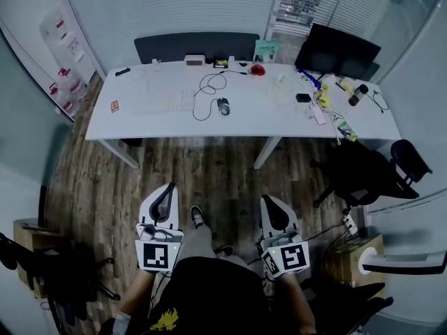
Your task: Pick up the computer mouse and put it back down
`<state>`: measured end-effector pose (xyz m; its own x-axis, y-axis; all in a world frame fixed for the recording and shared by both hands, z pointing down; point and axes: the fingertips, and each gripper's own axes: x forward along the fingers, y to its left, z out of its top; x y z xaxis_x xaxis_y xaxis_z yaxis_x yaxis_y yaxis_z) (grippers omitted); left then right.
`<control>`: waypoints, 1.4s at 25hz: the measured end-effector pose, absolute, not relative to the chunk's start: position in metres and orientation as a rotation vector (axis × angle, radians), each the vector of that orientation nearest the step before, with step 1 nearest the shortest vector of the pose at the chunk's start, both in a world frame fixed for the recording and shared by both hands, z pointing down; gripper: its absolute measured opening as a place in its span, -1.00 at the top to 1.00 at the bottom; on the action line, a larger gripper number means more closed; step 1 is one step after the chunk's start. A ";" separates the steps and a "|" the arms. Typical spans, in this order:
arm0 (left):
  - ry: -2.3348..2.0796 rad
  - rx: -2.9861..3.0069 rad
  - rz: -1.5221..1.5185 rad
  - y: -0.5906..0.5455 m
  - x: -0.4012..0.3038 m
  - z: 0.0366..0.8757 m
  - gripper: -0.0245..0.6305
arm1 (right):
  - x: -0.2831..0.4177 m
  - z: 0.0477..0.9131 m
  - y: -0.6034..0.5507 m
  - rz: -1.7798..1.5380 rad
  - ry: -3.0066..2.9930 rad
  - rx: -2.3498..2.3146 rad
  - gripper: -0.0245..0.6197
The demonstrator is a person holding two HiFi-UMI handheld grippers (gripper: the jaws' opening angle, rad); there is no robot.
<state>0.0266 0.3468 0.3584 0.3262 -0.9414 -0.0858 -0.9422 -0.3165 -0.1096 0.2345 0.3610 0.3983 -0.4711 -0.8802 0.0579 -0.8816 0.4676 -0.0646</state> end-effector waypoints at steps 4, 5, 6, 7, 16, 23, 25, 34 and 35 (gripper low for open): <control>1.772 -2.455 -0.006 0.330 0.012 0.367 0.54 | 0.235 0.398 0.339 0.081 -2.633 1.666 0.36; 1.774 -2.461 -0.019 0.323 0.009 0.369 0.34 | 0.234 0.399 0.333 0.081 -2.630 1.667 0.24; 1.774 -2.464 -0.033 0.315 0.005 0.372 0.25 | 0.232 0.400 0.326 0.085 -2.631 1.661 0.12; 1.770 -2.465 -0.047 0.305 0.002 0.375 0.16 | 0.228 0.401 0.318 0.093 -2.636 1.648 0.00; 1.719 -2.521 -0.077 0.156 -0.035 0.414 -0.33 | 0.178 0.430 0.174 0.132 -2.588 1.606 -0.71; 1.568 -2.436 -0.253 -0.010 -0.121 0.418 -0.33 | 0.118 0.445 0.006 0.235 -2.481 1.722 -0.68; 1.713 -2.516 -0.094 -0.049 -0.146 0.421 -0.33 | 0.101 0.451 -0.038 0.238 -2.443 1.727 -0.68; 1.758 -2.612 -0.196 -0.174 -0.186 0.488 -0.33 | 0.079 0.552 -0.199 0.229 -2.200 1.652 -0.63; 1.765 -2.619 -0.198 -0.182 -0.183 0.495 -0.33 | 0.081 0.576 -0.213 0.268 -2.167 1.628 -0.63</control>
<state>-0.1826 -0.1824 0.4946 0.3701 -0.9217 0.1162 -0.9245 -0.3777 -0.0514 0.0809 -0.2126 0.5760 -0.2300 -0.8703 0.4355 -0.9502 0.2976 0.0928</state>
